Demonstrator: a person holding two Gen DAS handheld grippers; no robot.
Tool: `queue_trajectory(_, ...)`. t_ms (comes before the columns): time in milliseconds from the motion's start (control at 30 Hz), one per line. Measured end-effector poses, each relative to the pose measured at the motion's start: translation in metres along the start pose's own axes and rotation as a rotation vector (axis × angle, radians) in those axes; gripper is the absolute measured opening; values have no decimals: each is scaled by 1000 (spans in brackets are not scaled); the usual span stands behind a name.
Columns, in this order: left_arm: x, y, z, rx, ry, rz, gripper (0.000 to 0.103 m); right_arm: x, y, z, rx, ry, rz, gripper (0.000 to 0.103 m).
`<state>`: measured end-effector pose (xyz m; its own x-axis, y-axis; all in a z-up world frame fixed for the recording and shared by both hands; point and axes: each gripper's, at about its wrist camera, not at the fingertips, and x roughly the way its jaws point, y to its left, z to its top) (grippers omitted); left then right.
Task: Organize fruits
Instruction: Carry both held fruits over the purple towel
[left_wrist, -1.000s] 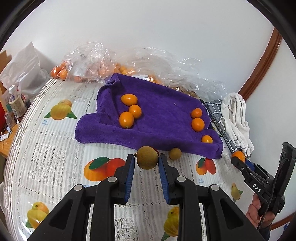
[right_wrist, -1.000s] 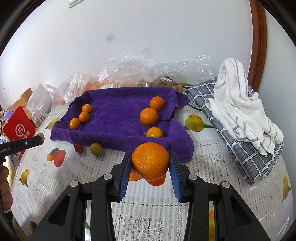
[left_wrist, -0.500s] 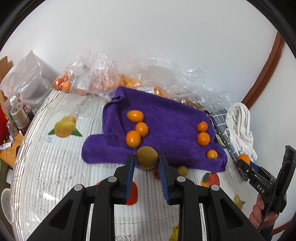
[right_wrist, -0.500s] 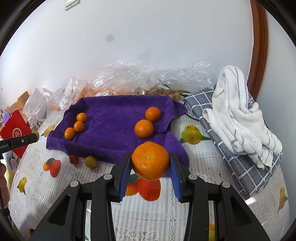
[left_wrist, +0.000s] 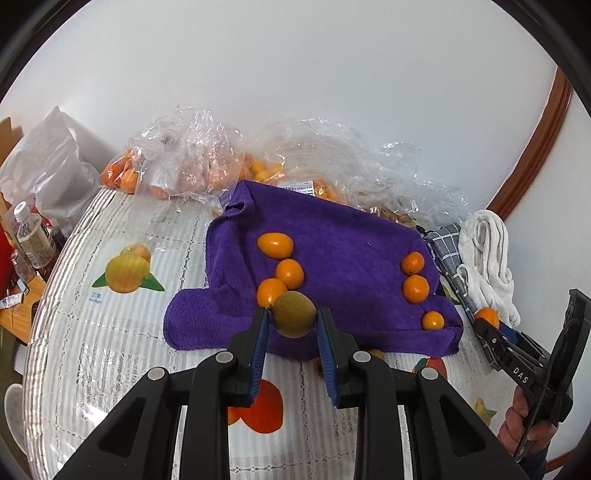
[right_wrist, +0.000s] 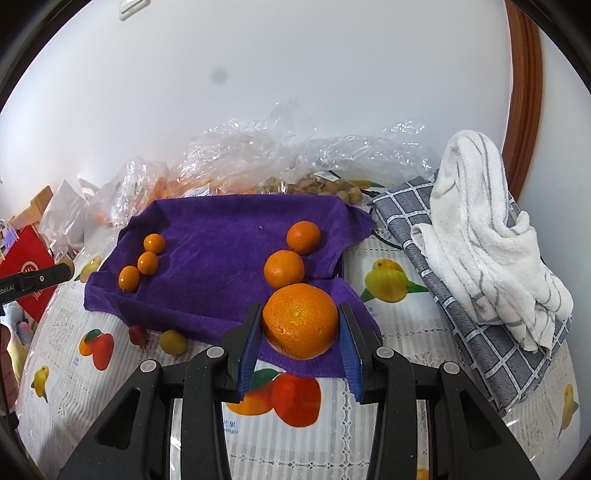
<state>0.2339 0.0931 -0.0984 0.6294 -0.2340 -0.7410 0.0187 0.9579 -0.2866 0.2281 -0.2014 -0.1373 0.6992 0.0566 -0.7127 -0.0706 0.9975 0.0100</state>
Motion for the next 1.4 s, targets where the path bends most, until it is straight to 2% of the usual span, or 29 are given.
queue_trajectory(1067, 16, 10, 11, 2, 9, 19, 25, 18, -9, 13, 2, 0, 1, 40)
queue_trajectory(1400, 17, 33, 25, -26, -17, 47, 25, 26, -7, 29, 1, -18, 7, 40)
